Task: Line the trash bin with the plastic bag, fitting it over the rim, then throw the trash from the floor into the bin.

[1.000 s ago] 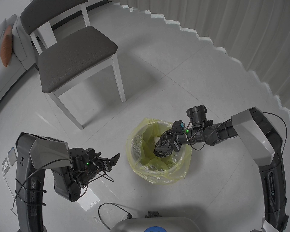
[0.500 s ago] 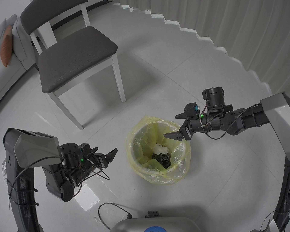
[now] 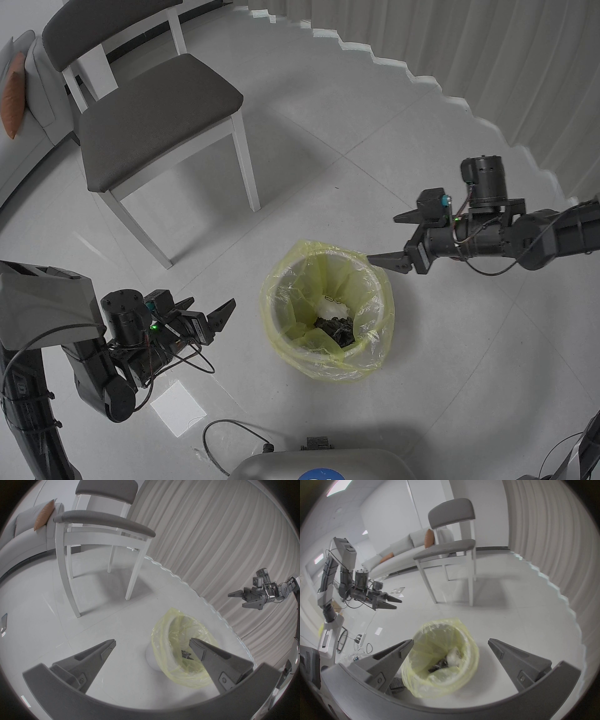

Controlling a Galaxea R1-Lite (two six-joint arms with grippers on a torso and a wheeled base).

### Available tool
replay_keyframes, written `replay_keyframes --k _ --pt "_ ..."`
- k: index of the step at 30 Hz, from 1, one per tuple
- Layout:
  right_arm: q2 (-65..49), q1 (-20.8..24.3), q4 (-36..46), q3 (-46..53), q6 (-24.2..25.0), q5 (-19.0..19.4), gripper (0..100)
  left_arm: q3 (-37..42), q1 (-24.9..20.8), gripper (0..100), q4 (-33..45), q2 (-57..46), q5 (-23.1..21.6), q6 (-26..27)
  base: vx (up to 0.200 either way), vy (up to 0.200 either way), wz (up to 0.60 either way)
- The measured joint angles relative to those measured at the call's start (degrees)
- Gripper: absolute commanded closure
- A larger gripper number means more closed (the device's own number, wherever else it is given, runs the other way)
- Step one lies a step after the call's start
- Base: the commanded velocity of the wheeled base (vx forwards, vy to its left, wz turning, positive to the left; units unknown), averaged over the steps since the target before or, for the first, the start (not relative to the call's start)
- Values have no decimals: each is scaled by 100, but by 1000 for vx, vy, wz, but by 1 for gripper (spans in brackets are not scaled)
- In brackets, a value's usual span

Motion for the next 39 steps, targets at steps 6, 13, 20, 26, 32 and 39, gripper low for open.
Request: replay_keyframes --k 6,13,20,26,32,39 --pt "-1624 -343 -35 1228 416 -677 0 563 -102 0 0 -669 -9 90 0 0 0" --pt "-3512 -684 -94 2354 1048 -1186 0 1167 -111 0 2 -1599 -6 233 0 0 0" --pt "-5560 -1097 -9 3462 1549 -1349 0 1692 -94 0 165 -2737 66 328 0 0 0" --pt "-7239 -1420 602 4133 1892 -1347 0 1932 -77 0 897 -3895 150 440 0 0 0" --pt "-8832 -1685 1301 4634 2176 -1276 0 2054 57 0 2094 -5447 194 624 0 0 0" --pt "-10008 -1812 1577 5348 2403 -1237 0 2146 419 0 3589 -7355 205 761 0 0 0"
